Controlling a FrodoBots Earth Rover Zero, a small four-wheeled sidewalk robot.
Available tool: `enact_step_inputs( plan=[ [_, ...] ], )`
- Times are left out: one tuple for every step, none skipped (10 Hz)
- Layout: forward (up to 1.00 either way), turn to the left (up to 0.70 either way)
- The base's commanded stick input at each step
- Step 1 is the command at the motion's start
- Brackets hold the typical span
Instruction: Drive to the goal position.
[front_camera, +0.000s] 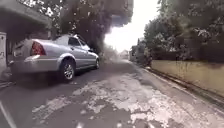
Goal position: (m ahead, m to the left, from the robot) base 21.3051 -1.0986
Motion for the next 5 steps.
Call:
enact_step_inputs(
  plan=[
    [0.7,0.0],
    [0.7,0.0],
    [0.7,0.0],
    [0.7,0.0],
    [0.7,0.0]
  ],
)
